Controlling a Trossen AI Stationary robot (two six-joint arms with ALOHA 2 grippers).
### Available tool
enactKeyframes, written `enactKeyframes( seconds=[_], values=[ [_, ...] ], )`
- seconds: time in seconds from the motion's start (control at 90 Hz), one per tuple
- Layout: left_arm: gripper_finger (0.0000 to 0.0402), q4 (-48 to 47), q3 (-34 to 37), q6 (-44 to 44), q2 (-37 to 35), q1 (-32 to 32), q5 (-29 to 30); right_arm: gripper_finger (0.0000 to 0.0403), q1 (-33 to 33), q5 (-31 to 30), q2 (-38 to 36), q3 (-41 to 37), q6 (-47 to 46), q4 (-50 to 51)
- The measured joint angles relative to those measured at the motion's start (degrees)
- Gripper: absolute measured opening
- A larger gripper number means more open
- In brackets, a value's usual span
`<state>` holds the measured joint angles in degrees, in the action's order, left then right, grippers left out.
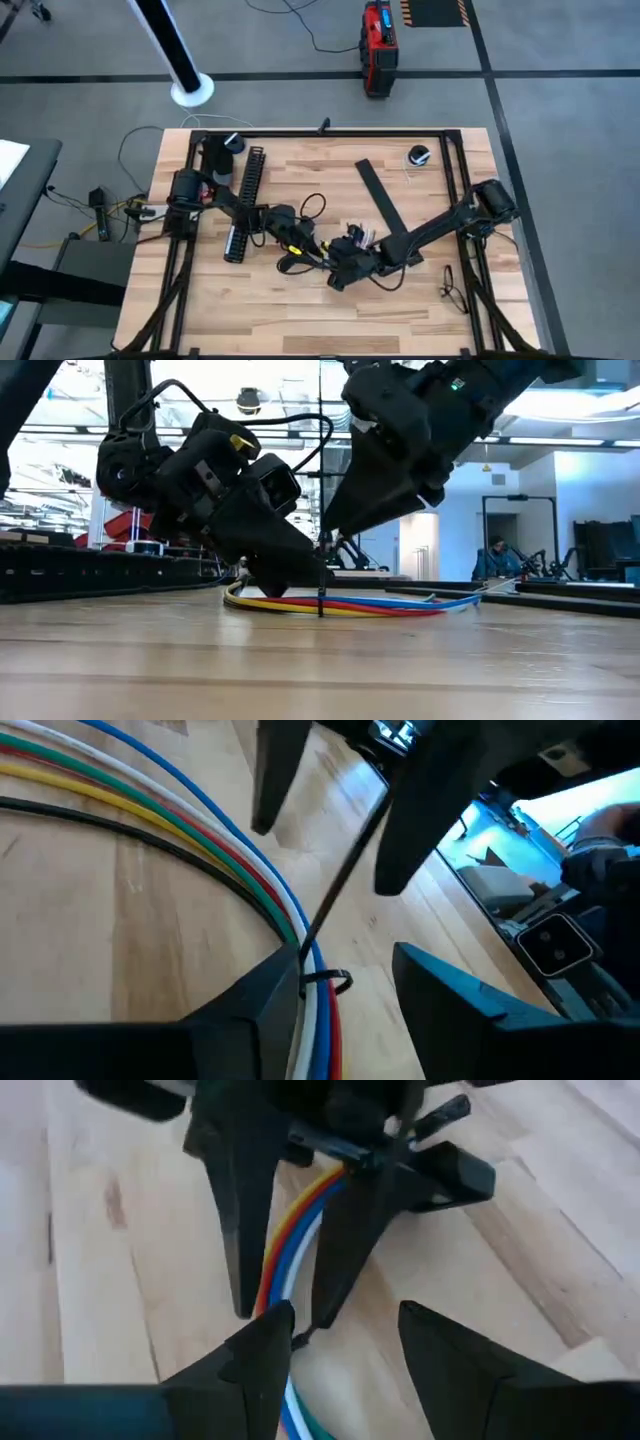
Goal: Ziptie cables
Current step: Wrap the black zip tie on the cable
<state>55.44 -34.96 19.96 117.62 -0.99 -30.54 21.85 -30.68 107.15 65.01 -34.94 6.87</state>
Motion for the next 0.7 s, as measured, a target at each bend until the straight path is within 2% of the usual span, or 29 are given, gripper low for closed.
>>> enactKeyframes(
  seconds=[0.156, 0.367, 0.478, 0.556, 0.644, 0.7],
  values=[
    [0.0158, -0.1, 0.0, -0.6, 0.0, 0.2, 0.1, 0.0153, -1.1, 1.2, 0.0, 0.0, 2.1, -1.9],
    [0.0158, 0.0, 0.0, -0.5, 0.0, 0.3, 0.2, 0.0142, -4.4, 12.2, 0.0, 0.0, 0.3, -2.5],
    [0.0158, 0.3, 0.0, -0.2, 0.0, 0.3, 0.3, 0.0131, -6.0, 13.3, 0.0, 0.0, 1.5, -2.6],
    [0.0158, 0.4, 0.0, -0.3, 0.0, 0.3, 0.3, 0.0097, -6.0, 10.9, 0.0, 0.0, 4.4, -2.7],
    [0.0158, 0.4, 0.0, -0.3, 0.0, 0.3, 0.3, 0.0030, -5.7, 10.5, 0.0, 0.0, 6.8, -2.7],
    [0.0158, 0.4, 0.0, -0.4, 0.0, 0.3, 0.4, 0.0012, -5.3, 9.5, 0.0, 0.0, 8.2, -2.9]
  ],
)
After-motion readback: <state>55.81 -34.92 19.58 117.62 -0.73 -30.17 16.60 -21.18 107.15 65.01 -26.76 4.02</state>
